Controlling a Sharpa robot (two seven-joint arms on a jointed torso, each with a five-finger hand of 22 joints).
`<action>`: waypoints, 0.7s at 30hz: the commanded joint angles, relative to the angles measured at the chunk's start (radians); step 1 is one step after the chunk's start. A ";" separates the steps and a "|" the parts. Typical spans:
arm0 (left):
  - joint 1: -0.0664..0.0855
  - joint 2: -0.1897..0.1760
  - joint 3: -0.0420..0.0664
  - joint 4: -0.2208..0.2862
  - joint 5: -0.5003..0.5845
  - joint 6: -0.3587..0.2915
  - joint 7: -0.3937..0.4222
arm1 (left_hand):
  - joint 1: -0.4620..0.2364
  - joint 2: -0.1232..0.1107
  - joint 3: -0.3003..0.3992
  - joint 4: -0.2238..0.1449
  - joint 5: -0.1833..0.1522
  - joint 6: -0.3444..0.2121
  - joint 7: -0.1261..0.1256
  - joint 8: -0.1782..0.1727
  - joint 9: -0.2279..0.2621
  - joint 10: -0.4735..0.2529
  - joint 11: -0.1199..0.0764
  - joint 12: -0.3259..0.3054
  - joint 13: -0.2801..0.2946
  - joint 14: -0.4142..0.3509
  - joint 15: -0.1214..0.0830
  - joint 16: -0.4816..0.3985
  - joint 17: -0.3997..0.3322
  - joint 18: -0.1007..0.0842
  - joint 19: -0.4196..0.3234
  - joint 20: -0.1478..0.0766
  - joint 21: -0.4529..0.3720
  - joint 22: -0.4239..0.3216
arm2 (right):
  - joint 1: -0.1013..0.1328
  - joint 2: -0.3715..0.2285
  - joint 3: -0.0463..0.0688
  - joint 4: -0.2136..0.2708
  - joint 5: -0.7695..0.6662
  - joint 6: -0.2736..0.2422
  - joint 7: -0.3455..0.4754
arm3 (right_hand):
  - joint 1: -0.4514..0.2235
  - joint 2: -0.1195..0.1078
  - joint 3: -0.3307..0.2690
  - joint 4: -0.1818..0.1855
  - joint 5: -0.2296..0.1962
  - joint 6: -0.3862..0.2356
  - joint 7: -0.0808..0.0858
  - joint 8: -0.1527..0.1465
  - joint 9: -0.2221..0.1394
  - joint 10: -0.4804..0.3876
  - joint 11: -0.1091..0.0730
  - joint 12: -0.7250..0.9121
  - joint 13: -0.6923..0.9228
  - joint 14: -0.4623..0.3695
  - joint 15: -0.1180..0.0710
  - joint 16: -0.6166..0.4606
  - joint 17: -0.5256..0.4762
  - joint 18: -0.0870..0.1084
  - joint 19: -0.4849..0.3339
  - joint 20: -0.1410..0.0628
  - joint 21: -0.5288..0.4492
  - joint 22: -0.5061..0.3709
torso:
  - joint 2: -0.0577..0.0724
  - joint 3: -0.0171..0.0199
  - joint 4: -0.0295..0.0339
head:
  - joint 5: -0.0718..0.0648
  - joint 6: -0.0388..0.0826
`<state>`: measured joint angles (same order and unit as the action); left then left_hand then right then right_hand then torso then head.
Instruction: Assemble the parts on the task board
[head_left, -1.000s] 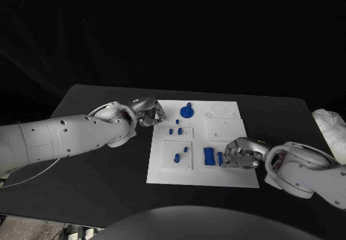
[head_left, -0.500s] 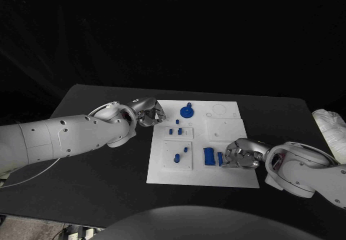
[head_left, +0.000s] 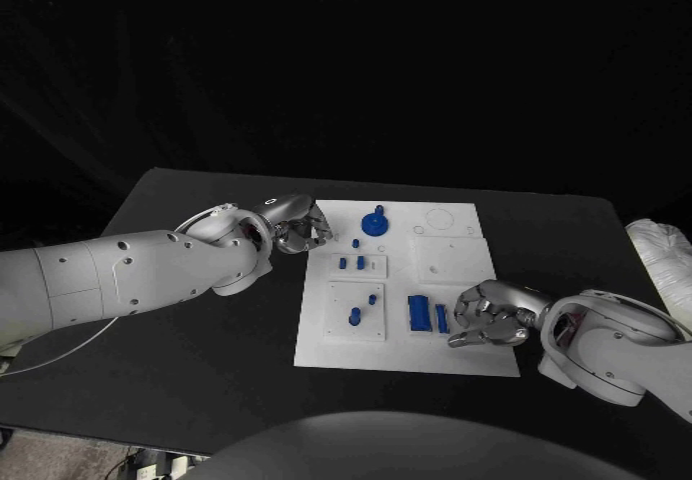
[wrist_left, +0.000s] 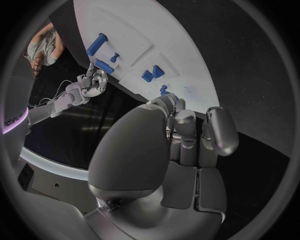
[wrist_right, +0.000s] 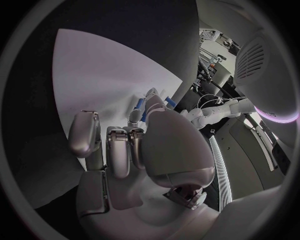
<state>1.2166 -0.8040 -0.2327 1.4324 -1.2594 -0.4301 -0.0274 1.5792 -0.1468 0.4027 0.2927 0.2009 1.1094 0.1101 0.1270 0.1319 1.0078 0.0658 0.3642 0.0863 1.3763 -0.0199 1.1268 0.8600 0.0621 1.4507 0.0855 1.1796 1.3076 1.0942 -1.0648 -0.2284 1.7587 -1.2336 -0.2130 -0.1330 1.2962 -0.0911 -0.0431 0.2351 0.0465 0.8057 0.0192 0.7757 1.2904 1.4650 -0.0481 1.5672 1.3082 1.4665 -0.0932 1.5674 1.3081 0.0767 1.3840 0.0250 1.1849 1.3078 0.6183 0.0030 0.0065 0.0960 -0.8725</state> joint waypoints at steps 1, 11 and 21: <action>0.000 -0.012 0.001 0.021 0.011 -0.085 0.087 | -0.031 0.000 -0.012 0.000 -0.014 0.004 -0.004 0.005 0.002 0.004 -0.002 0.004 0.001 -0.003 0.002 0.007 0.002 0.012 -0.005 0.002 0.005 0.165 | 0.021 -0.022 0.001 0.020 0.076 -0.111 0.162 | -0.020 -0.013 -0.027 0.028 0.003 -0.001 0.000 -0.007 -0.008 0.106 0.004 0.004 0.263 0.104 0.005 0.003 0.263 0.003 0.002 0.001 0.009 0.158 | -0.001 0.0002 0.0005 | 0.001 0.000; 0.004 -0.057 0.002 0.075 0.176 -0.298 0.316 | -0.128 -0.020 -0.056 -0.001 -0.028 0.011 -0.017 0.009 0.003 0.032 -0.001 0.048 0.020 -0.104 0.015 -0.095 -0.133 0.032 -0.068 0.012 -0.123 0.135 | 0.117 -0.060 0.001 0.032 0.527 -0.174 0.437 | -0.148 0.027 -0.093 0.047 0.007 -0.047 0.038 -0.120 -0.112 0.044 0.042 -0.070 0.215 -0.012 0.044 -0.114 0.127 0.049 -0.212 0.027 -0.300 0.075 | -0.015 -0.0026 -0.0056 | 0.013 0.000; 0.015 -0.090 0.002 0.136 0.478 -0.300 0.572 | -0.337 -0.002 -0.377 0.004 -0.011 -0.096 0.000 -0.055 -0.029 -0.315 0.027 -0.050 -0.021 -0.826 0.121 -0.579 -0.440 0.049 -0.804 0.069 -0.923 -0.056 | 0.149 -0.039 0.001 -0.005 0.925 -0.055 0.629 | -0.196 0.089 -0.167 0.046 0.042 -0.423 0.029 -0.617 -0.642 -1.148 0.227 -1.283 -0.529 -1.176 0.262 -1.331 -0.812 -0.011 -1.046 0.200 -1.119 -0.490 | -0.019 0.0010 -0.0151 | 0.013 0.000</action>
<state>1.2307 -0.8949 -0.2307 1.5627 -0.9417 -0.7188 0.3999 1.2473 -0.1514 0.0164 0.2976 0.1848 1.0117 0.1065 0.0742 0.1022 0.6954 0.0886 0.3162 0.0698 0.5543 0.0917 0.5531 0.4215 0.1168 0.6455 0.1534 0.2571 1.2490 1.2424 -1.1059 -0.2271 1.7574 -0.5032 -0.3425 0.3837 1.0923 0.0103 -0.2103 0.2711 0.0805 0.4177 0.0652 0.1926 0.6829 0.3689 0.1783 0.3298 0.8017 0.3532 0.1659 0.2979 0.5392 0.0760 0.3971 0.2179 0.1052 0.8559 0.5990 0.0017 -0.0058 0.1128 -0.8725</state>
